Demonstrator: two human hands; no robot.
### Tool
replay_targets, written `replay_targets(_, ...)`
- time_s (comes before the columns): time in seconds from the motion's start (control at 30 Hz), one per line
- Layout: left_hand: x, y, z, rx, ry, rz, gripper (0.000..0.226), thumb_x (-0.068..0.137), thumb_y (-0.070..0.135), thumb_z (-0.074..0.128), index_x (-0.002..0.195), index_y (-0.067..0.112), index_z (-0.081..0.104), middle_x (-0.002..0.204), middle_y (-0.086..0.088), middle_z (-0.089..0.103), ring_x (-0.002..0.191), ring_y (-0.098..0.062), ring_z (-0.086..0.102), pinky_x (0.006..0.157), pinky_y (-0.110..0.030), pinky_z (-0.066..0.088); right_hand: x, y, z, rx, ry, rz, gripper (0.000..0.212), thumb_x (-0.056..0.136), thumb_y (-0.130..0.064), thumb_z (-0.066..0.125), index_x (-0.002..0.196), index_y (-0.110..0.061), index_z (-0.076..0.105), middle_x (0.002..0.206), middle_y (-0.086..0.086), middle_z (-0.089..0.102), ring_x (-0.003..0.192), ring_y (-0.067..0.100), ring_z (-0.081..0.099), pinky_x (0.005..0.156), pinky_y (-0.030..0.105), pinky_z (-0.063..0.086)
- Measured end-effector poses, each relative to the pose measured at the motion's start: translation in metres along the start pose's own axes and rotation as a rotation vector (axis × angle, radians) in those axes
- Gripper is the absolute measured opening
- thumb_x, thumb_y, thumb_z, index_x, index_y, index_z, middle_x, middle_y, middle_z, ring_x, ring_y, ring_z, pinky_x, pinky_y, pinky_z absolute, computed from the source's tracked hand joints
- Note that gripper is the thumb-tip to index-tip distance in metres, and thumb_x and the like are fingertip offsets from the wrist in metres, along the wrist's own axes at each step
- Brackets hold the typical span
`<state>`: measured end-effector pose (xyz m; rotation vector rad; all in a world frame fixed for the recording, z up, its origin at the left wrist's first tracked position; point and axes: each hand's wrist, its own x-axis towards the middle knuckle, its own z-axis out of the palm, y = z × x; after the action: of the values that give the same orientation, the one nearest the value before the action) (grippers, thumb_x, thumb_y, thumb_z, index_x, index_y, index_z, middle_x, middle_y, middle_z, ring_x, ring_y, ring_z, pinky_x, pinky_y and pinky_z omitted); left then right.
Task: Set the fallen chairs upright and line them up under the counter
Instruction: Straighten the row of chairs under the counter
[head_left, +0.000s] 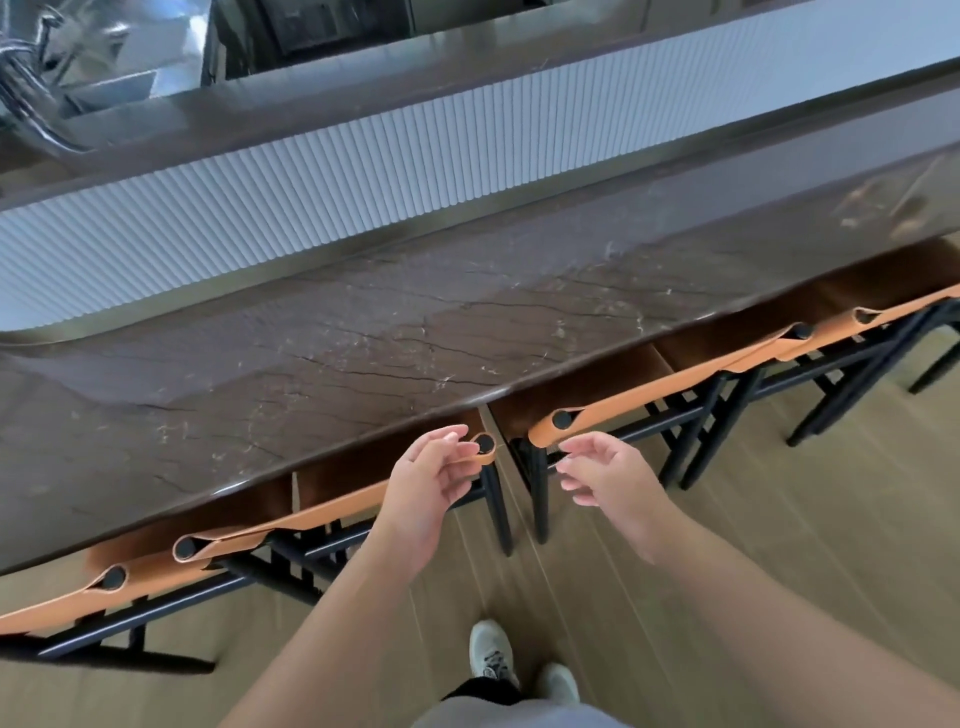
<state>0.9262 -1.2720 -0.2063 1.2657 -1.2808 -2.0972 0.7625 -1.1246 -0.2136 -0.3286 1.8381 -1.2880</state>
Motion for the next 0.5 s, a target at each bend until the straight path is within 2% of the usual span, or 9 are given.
replay_targets(0.07, 0.011, -0.001, 0.006, 0.002, -0.001, -0.024, 0.030, 0.083, 0.026, 0.057, 0.109, 0.022, 0.072, 0.104, -0.006, 0.076, 0.094, -0.020, 0.073, 0.088, -0.038, 0.051, 0.005, -0.007, -0.002, -0.030, -0.002, -0.031, 0.012, 0.094, -0.019, 0.063, 0.104, -0.024, 0.066, 0.100, -0.001, 0.070, 0.093, 0.015, 0.069, 0.081, 0.029, 0.056)
replay_targets(0.2, 0.038, -0.004, 0.007, -0.017, 0.079, -0.104, 0.024, 0.098, 0.016, 0.050, 0.107, 0.021, 0.072, 0.096, -0.003, 0.077, 0.085, -0.016, 0.075, 0.078, -0.035, 0.050, 0.015, -0.020, 0.004, -0.137, -0.017, -0.112, 0.013, 0.093, -0.019, 0.062, 0.102, -0.027, 0.066, 0.097, -0.004, 0.069, 0.092, 0.013, 0.068, 0.080, 0.028, 0.054)
replay_targets(0.33, 0.056, -0.008, 0.004, -0.025, 0.112, -0.148, 0.019, 0.097, 0.019, 0.055, 0.103, 0.023, 0.073, 0.095, -0.002, 0.077, 0.084, -0.017, 0.075, 0.075, -0.034, 0.050, 0.029, -0.017, 0.007, -0.360, -0.042, -0.217, 0.016, 0.091, -0.025, 0.062, 0.101, -0.037, 0.062, 0.097, -0.014, 0.066, 0.092, 0.005, 0.063, 0.079, 0.021, 0.049)
replay_targets(0.4, 0.056, -0.010, 0.004, -0.011, 0.112, -0.141, 0.018, 0.096, 0.022, 0.057, 0.100, 0.026, 0.074, 0.096, -0.001, 0.077, 0.085, -0.016, 0.075, 0.076, -0.033, 0.050, 0.035, -0.012, 0.006, -0.466, -0.058, -0.258, 0.017, 0.091, -0.026, 0.061, 0.103, -0.037, 0.060, 0.097, -0.018, 0.063, 0.091, 0.003, 0.061, 0.077, 0.016, 0.046)
replay_targets(0.5, 0.049, -0.014, 0.007, 0.089, 0.045, -0.051, 0.017, 0.091, 0.031, 0.058, 0.092, 0.036, 0.075, 0.097, 0.003, 0.077, 0.087, -0.012, 0.072, 0.079, -0.033, 0.049, 0.049, -0.004, 0.000, -0.703, -0.067, -0.401, 0.029, 0.090, -0.023, 0.062, 0.118, -0.030, 0.060, 0.102, -0.025, 0.053, 0.094, 0.000, 0.056, 0.080, 0.011, 0.041)
